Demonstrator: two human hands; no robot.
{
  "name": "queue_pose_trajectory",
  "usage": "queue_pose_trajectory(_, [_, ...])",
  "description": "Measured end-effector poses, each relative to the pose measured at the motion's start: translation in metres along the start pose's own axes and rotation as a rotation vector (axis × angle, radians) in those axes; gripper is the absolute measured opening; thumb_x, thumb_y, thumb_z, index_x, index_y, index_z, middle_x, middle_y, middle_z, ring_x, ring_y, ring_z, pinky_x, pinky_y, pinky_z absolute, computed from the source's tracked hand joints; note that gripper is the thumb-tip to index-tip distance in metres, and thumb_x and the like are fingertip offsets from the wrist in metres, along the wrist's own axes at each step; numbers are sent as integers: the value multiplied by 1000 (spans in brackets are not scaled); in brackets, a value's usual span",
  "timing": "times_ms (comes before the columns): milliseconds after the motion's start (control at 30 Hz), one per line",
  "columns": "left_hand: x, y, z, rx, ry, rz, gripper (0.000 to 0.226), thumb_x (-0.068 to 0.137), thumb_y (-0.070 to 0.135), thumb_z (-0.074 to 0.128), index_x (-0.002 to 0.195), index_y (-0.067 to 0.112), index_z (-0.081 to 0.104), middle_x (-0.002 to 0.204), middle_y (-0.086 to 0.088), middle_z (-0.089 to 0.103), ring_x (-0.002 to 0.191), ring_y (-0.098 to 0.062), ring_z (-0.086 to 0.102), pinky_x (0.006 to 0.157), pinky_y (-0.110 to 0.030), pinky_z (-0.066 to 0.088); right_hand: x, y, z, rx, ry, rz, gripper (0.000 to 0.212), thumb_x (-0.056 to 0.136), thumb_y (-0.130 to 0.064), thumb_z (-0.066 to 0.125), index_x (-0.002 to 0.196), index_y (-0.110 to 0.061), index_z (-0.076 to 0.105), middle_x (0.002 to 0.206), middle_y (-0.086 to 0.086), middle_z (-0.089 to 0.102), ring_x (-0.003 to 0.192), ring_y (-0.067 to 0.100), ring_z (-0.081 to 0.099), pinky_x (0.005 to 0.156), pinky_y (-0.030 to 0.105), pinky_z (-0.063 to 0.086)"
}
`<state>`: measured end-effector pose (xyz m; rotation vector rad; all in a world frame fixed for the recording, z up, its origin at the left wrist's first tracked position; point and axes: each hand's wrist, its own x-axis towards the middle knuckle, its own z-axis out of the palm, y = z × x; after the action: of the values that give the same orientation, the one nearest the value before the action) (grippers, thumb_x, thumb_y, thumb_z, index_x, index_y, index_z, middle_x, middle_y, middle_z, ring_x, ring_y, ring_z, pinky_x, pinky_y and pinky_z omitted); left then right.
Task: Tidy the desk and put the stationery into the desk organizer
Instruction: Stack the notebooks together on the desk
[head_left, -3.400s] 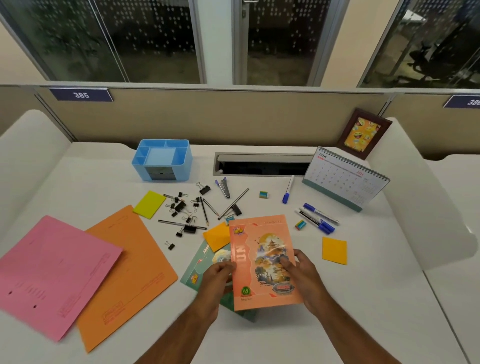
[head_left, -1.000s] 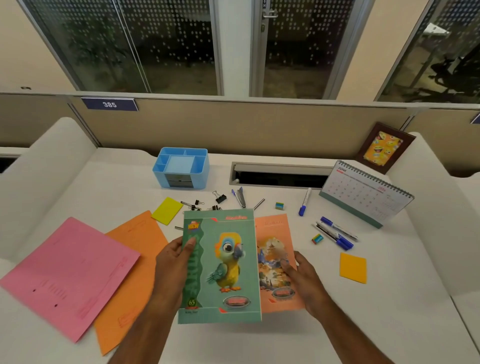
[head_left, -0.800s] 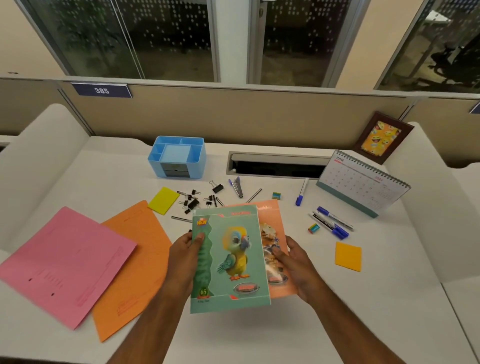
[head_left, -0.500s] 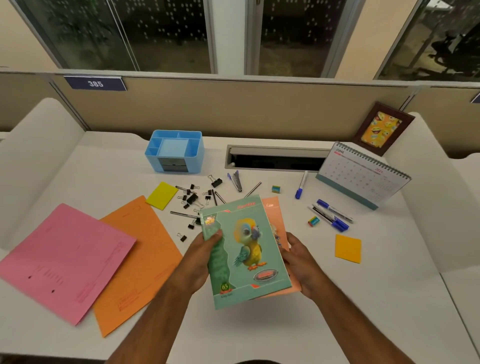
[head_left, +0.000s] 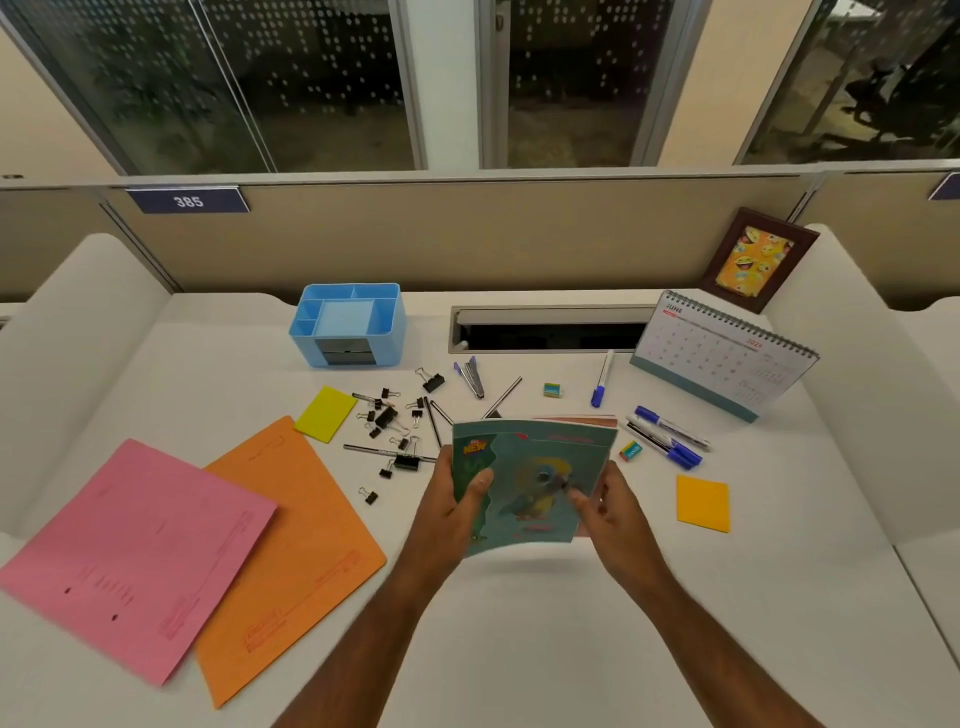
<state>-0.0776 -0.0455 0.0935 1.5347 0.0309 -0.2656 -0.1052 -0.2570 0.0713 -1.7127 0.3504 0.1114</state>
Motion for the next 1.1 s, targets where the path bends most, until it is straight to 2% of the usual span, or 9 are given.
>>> queue_pose_trajectory(100, [-5,0,2,97,1,91,27,103,29,57,129,34,53,122,12,69,117,-10,66,93,-29,56,-7,2,-6,-77,54,-39,51,98,-28,63,145,-30,43,132,-18,58,114,3,61,81,15,54])
queue_pose_trajectory(200, [-14,-5,3,217,8,139,27,103,32,55,129,36,51,126,16,64,120,-1,59,95,-15,50,-17,5,-10,-118,81,-56,56,97,-26,63,146,-33,37,134,-22,50,121,4,52,96,30,48])
queue_pose_trajectory(300, [-22,-21,2,256,-20,119,30,103,33,56,131,39,48,126,21,59,121,0,56,95,-15,49,-26,14,-11,-129,78,-58,51,94,-29,67,131,-47,38,125,-40,49,114,-14,51,92,14,46])
queue_pose_trajectory(367, [-26,-34,2,254,-41,69,31,103,30,59,131,38,47,122,22,59,121,-4,57,95,-19,51,-30,24,-10,-122,72,-52,50,87,-36,70,123,-56,43,118,-46,55,113,-13,56,85,6,48])
queue_pose_trajectory(500, [-28,-45,2,285,-29,2,35,102,30,61,132,45,48,127,31,62,122,8,56,93,-10,47,-31,40,-7,-137,43,-44,56,91,-37,66,126,-68,36,123,-48,51,112,-24,52,84,1,45])
queue_pose_trajectory(667, [-27,-48,-2,328,-12,-12,34,101,25,63,132,36,55,127,21,67,120,2,61,93,-13,51,-29,37,-10,-175,30,-60,53,93,-44,61,126,-73,33,120,-56,48,116,-23,50,90,0,42])
queue_pose_trajectory(867, [-32,-47,1,253,-36,27,31,97,20,69,124,32,60,122,18,69,118,1,63,92,-17,54,-32,46,-18,-192,43,-76,50,89,-44,64,129,-56,36,130,-32,53,126,2,53,88,1,43])
queue_pose_trajectory(1000, [-29,-56,5,279,-21,-31,32,95,29,71,118,46,59,120,23,69,114,2,64,91,-17,54,-31,60,-14,-209,22,-58,59,93,-46,60,137,-62,25,141,-27,48,134,6,48,105,26,43])
queue_pose_trajectory(1100, [-26,-62,4,291,-16,-54,35,96,28,71,122,47,57,123,19,69,114,2,65,93,-19,55,-27,66,-14,-244,12,-49,66,95,-45,58,149,-50,21,150,-15,47,139,12,48,107,29,44])
